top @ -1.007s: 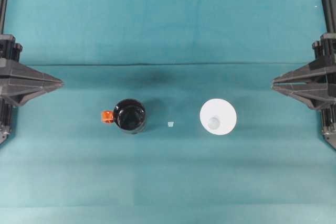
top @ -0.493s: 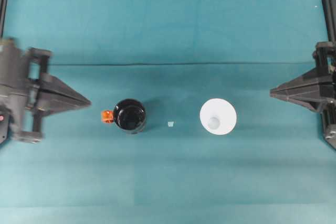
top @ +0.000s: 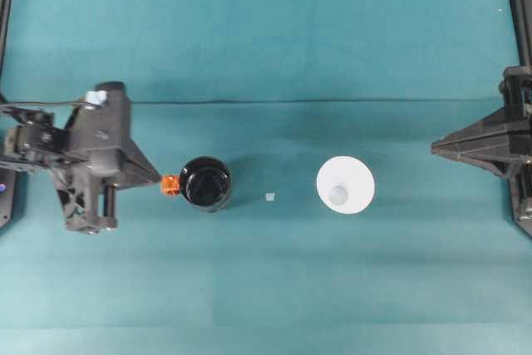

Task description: Put the paper cup into the moved red handle cup holder.

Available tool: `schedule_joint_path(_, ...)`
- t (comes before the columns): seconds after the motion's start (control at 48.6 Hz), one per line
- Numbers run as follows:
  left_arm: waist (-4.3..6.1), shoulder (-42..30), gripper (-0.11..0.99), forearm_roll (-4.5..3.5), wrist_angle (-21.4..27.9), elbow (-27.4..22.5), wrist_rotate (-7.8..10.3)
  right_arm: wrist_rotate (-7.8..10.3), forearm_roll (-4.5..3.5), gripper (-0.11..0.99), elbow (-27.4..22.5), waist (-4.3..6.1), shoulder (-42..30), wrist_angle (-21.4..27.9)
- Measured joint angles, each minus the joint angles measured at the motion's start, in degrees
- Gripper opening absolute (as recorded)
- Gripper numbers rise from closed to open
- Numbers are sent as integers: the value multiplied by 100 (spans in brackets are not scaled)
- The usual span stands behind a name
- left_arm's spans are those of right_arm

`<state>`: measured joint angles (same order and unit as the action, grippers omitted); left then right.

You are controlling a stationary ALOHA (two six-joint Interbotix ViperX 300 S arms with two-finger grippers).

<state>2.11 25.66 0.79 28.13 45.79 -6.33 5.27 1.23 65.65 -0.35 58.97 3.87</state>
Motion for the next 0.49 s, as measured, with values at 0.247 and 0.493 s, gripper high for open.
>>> schedule_joint_path(0.247,0,-97,3,0,9,-9,-62,0,-9,-10,0,0,0,9)
schedule_joint_path(0.493,-9,-158,12,0,44,-9,-615,0,0,-10,0,9,0,0)
